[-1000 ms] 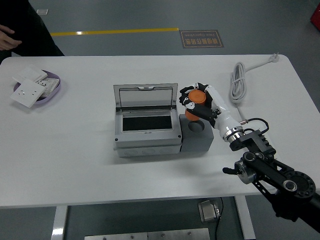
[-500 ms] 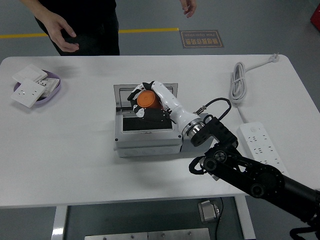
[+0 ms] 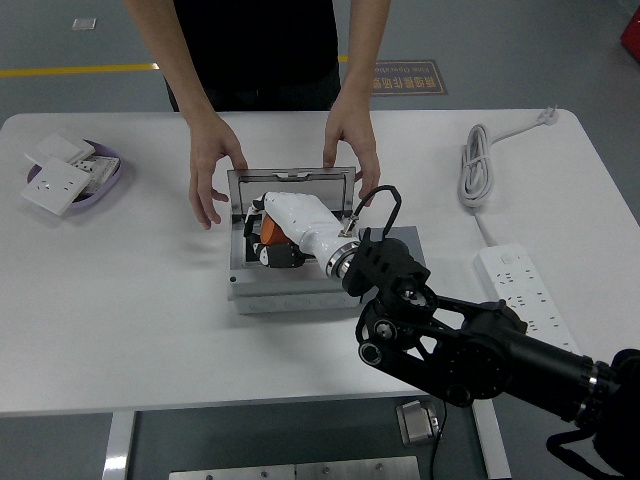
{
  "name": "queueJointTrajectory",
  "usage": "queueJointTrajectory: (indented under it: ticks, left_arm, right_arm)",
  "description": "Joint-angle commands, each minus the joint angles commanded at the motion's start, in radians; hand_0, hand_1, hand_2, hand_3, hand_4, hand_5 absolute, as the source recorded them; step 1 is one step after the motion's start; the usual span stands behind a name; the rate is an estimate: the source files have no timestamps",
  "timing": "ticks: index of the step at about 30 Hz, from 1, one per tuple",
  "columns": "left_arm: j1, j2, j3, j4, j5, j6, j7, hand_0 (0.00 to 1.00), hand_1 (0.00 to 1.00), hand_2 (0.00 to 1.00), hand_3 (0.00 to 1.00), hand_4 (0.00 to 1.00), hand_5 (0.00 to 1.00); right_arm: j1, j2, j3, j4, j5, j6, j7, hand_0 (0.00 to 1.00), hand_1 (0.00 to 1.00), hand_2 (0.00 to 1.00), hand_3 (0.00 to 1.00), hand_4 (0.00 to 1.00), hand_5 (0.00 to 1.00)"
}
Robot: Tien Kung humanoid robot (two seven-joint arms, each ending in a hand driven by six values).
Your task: Pick up the cylinder from the cube,place it in the box,flap close box
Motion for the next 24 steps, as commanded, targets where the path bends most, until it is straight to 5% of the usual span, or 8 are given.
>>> queueJointTrajectory:
  ticks: [9, 10, 15, 16, 21, 22, 24]
  left_arm:
    - [-0.001, 0.001, -0.005, -0.001, 0.007, 0.000, 0.000, 0.566, 0.612, 0.573, 0.600, 0.710, 0.174]
    - [-0.001, 0.001, -0.005, -0.001, 0.006, 0.000, 0.000, 0.567, 0.611, 0.573, 0.599, 0.708, 0.174]
    - [-0.001, -0.001, 0.001, -0.001, 0.003, -0.001, 0.000, 0.567, 0.611, 0.573, 0.599, 0.708, 0.174]
    - [-0.001, -0.001, 0.000, -0.001, 0.004, -0.001, 0.000, 0.566, 0.611, 0.573, 0.599, 0.708, 0.176]
    - [-0.001, 0.001, -0.001, 0.000, 0.005, 0.000, 0.000, 0.566, 0.611, 0.573, 0.599, 0.708, 0.176]
    - [-0.001, 0.001, -0.001, 0.000, 0.005, 0.000, 0.000, 0.567, 0.611, 0.573, 0.599, 0.707, 0.175]
    - [-0.001, 0.001, -0.001, 0.000, 0.005, 0.000, 0.001, 0.567, 0.611, 0.573, 0.599, 0.707, 0.175]
  right_arm:
    - [0.011, 0.003, -0.001, -0.016, -0.132, 0.166, -0.049, 0.234, 0.298, 0.313, 0.313, 0.002, 0.002]
    - [0.009, 0.004, -0.002, -0.016, -0.138, 0.172, -0.057, 0.644, 0.612, 0.591, 0.625, 0.310, 0.030]
    - [0.000, 0.006, -0.001, -0.017, -0.156, 0.176, -0.090, 0.644, 0.612, 0.591, 0.625, 0.310, 0.030]
    - [-0.003, 0.006, 0.000, -0.017, -0.157, 0.175, -0.094, 0.839, 0.731, 0.728, 0.719, 0.561, 0.219]
    - [-0.012, 0.004, 0.012, -0.013, -0.156, 0.170, -0.093, 0.839, 0.731, 0.728, 0.719, 0.561, 0.219]
    - [-0.013, 0.003, 0.014, -0.012, -0.156, 0.170, -0.092, 0.887, 0.757, 0.765, 0.790, 0.698, 0.181]
    - [-0.015, 0.001, 0.019, -0.009, -0.153, 0.165, -0.088, 0.887, 0.757, 0.765, 0.790, 0.698, 0.181]
